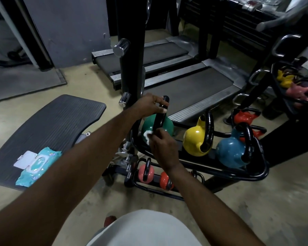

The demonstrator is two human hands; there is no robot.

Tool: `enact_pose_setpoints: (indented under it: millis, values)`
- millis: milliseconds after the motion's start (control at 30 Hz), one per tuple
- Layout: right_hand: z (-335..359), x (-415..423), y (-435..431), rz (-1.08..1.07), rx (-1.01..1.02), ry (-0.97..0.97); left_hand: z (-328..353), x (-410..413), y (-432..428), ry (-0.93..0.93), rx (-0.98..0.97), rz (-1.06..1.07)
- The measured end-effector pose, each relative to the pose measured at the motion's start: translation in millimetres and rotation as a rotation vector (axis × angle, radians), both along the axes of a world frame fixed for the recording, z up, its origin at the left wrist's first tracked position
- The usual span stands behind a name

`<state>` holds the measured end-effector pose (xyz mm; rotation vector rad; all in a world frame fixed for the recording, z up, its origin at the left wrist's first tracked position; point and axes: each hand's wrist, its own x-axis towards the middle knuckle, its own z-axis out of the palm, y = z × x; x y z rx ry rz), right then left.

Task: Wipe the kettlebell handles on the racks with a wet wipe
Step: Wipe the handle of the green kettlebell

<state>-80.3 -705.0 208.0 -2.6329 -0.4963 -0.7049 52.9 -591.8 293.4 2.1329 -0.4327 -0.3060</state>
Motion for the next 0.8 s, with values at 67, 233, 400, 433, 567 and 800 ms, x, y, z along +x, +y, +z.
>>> enact_pose_setpoints:
  millis: [67,233,400,433,567,800]
  values:
    - [2.5,3.9,3.5,-0.032,-0.058,-0.037,0.5,-0.8,-0.1,-0.023,0.031,0.0]
    - [12.8,6.9,-10.6,0.0,-0.069,-0.133,1.1,0.5,0.1,-0.04,0.042,-0.011]
    - [14.4,0.9,-17.3,0.068,0.071,-0.016,-0.5,-0.1,-0.5,-0.051,0.03,-0.003]
    - [16.4,2.7,-18.8,0.048,0.156,0.007,-1.0,0.5,-0.1,-0.061,0.025,-0.003]
    - [18.8,7.4,-17.4,-0.084,0.521,0.072,-12.7,-4.8,0.8,-0.09,-0.017,0.008]
    - [36.3,19.7,-16.5,-0.272,0.748,0.174,-65.7,-99.3,15.3,-0.328,-0.218,0.432]
